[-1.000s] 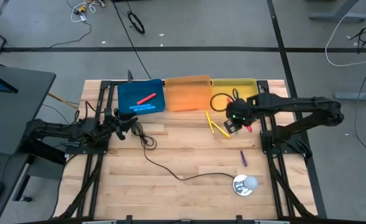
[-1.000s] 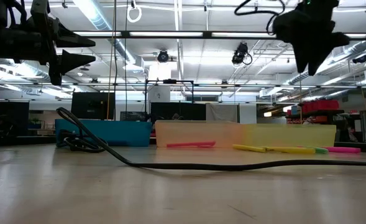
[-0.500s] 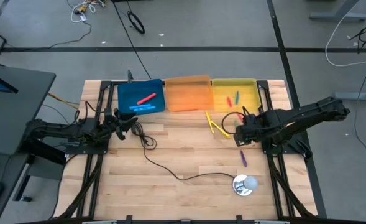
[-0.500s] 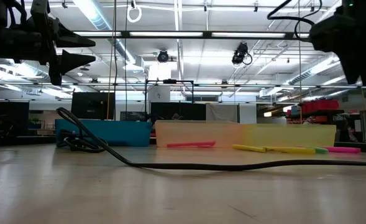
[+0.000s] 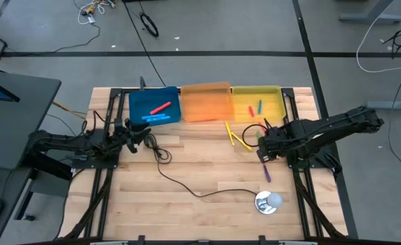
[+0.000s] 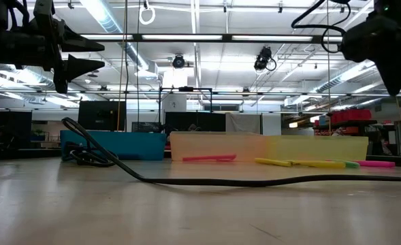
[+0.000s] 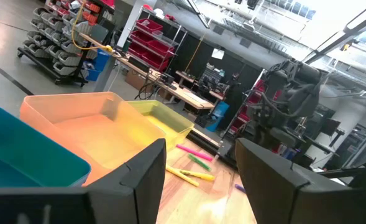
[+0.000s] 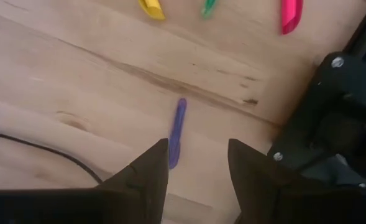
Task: Pick & Place Markers
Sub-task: Put the small violet pen into the yellow bin
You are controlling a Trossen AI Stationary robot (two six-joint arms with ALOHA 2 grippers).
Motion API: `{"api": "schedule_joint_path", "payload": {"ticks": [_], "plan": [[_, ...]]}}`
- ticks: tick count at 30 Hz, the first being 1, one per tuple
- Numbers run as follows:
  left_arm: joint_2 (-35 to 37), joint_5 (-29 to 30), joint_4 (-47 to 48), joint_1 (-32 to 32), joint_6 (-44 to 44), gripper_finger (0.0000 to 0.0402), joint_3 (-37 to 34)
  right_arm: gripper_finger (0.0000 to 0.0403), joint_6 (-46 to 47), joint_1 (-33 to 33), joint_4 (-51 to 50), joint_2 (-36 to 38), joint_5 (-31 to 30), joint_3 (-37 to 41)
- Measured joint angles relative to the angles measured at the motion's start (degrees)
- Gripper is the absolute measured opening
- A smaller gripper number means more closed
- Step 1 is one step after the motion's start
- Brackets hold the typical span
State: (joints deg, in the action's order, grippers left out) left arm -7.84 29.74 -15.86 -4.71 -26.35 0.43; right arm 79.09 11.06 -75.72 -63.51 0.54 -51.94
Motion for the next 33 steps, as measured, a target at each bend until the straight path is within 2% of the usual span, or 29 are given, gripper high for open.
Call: {"api": "schedule_joint_path", "payload": {"ticks": [12,23,33], "plan": [[0.0,0.0,0.0,0.0,0.0,0.0200,0.0,0.0165,5.8,2.2,6.6,-2.6,1.4,0.5],[0.0,0.0,0.0,0.0,0.0,0.0200,0.0,0.0165,8.9,2.7,21.4,-3.6,4.7,12.1],[0.0,0.0,0.0,0.0,0.0,0.0200,0.0,0.0165,9.0,2.7,23.7,-4.5,6.1,17.6]]}}
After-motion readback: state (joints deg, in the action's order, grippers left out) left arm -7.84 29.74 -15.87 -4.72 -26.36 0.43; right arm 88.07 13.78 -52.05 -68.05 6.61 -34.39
